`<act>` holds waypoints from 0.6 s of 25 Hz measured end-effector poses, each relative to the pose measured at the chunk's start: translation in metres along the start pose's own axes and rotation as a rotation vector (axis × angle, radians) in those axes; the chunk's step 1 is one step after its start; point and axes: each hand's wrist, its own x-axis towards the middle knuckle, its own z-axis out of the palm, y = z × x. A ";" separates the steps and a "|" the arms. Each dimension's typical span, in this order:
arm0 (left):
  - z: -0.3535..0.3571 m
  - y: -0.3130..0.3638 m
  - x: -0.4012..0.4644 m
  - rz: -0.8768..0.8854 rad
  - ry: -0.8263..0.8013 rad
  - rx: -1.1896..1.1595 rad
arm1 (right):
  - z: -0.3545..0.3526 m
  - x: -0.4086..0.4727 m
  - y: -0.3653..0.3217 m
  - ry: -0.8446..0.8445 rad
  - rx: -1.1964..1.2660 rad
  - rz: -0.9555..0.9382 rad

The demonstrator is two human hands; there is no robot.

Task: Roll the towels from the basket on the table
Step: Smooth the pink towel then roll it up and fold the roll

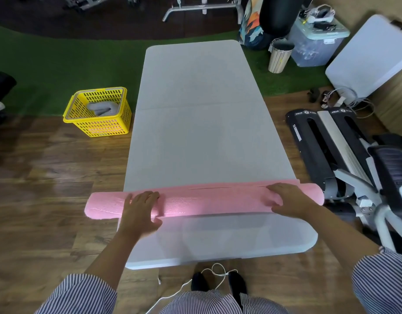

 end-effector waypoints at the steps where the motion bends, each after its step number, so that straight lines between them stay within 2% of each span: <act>1: 0.001 0.001 -0.001 0.009 0.009 -0.005 | 0.002 -0.001 0.001 -0.015 -0.006 0.010; 4: -0.004 0.006 -0.004 0.057 0.012 -0.023 | 0.000 0.000 0.005 -0.040 0.021 0.029; 8: -0.011 0.003 -0.003 0.016 -0.133 -0.128 | -0.011 0.005 0.007 -0.115 -0.008 0.044; 12: -0.006 -0.003 -0.003 -0.020 0.128 -0.072 | -0.015 0.016 -0.005 0.189 -0.253 0.039; 15: -0.002 0.001 -0.008 -0.085 0.179 -0.062 | -0.017 0.020 -0.013 0.159 -0.206 0.114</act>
